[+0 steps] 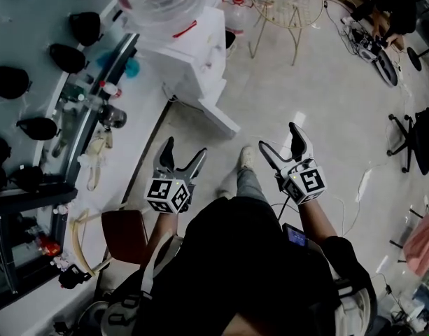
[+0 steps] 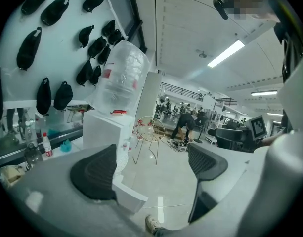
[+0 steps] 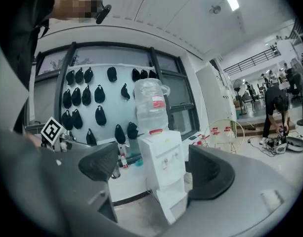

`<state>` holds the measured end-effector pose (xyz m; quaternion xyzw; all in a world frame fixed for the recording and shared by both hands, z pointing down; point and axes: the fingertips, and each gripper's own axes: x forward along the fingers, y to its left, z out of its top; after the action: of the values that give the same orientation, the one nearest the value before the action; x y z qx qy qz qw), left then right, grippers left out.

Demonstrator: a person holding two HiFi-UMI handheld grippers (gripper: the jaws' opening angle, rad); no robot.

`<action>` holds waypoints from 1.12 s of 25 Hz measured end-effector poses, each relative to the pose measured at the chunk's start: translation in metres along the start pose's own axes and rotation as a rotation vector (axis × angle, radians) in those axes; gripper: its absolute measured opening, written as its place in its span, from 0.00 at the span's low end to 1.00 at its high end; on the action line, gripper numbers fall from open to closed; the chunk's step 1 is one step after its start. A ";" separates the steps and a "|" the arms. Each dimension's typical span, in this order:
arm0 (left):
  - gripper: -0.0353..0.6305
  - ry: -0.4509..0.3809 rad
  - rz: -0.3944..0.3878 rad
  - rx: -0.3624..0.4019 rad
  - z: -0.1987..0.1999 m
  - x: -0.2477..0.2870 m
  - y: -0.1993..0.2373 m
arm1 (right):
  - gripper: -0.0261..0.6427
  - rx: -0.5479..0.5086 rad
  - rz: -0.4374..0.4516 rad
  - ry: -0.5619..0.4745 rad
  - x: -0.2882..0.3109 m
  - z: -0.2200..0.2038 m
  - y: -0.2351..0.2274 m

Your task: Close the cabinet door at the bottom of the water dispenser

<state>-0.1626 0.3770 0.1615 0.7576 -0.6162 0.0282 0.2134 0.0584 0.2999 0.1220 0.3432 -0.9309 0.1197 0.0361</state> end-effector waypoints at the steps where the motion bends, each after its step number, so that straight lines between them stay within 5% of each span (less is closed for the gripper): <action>1: 0.74 0.005 0.005 0.000 0.001 0.009 0.002 | 0.70 0.002 0.004 0.007 0.008 0.000 -0.008; 11: 0.74 0.117 -0.012 -0.027 -0.028 0.124 0.014 | 0.70 0.003 0.057 0.071 0.080 -0.022 -0.082; 28: 0.74 0.403 -0.035 -0.115 -0.206 0.240 0.045 | 0.68 0.078 0.060 0.281 0.130 -0.182 -0.154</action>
<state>-0.1021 0.2228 0.4351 0.7337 -0.5486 0.1402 0.3755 0.0570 0.1497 0.3481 0.2963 -0.9212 0.2034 0.1491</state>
